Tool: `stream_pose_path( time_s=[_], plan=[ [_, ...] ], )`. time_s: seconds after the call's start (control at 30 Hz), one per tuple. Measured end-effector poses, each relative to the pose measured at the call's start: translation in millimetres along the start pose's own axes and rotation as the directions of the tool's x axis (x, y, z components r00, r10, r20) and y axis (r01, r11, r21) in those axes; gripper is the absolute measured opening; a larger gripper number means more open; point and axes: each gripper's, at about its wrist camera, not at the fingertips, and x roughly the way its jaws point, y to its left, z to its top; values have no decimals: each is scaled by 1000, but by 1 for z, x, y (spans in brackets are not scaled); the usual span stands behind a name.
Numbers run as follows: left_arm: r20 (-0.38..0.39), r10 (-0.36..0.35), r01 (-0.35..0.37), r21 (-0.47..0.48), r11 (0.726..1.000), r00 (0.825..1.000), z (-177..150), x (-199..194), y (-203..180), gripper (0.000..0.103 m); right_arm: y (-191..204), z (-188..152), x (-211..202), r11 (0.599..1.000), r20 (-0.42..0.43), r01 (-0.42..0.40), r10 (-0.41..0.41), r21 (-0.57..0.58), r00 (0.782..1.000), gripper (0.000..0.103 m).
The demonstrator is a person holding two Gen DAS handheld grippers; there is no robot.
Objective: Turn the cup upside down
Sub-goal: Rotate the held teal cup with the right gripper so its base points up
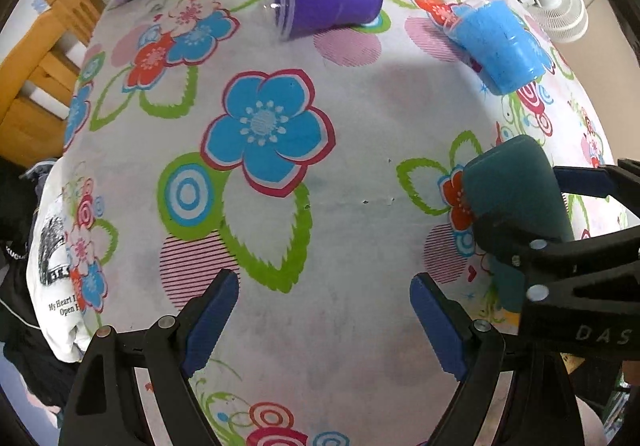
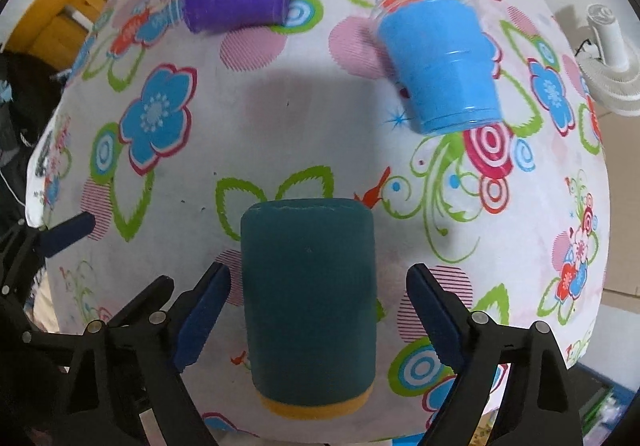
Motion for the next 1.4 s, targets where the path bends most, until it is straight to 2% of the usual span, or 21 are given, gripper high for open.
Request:
stream_pose_path(
  time_s=[0.33, 0.43, 0.67, 0.87, 1.17, 1.27, 1.4],
  plan=[
    [-32, -37, 36, -4, 999, 999, 3, 15, 6, 89, 4, 11, 30, 1000, -88, 14, -16, -19, 996, 76],
    [-37, -37, 37, -4, 999, 999, 4, 17, 7, 89, 11, 12, 32, 999, -75, 25, -27, -37, 997, 69],
    [-34, -44, 43, -6, 999, 998, 6, 18, 1, 88, 14, 6, 29, 1000, -43, 13, -14, -22, 999, 68],
    [-17, -50, 50, 6, 999, 999, 5, 7, -14, 87, 7, -6, 6, 1000, 24, 26, -26, -15, 999, 68],
    [57, -20, 20, -1, 1000, 998, 3, -27, -34, 87, 3, -20, -28, 1000, 115, 19, -18, -9, 993, 68],
    [85, -11, 11, -3, 1000, 996, 7, -33, -31, 87, -7, -24, -54, 1000, 156, 17, -15, -9, 988, 68],
    [126, 0, -1, 5, 1000, 992, -3, -49, -24, 87, -6, -30, -72, 1000, 235, 15, -12, -10, 972, 68]
  ],
)
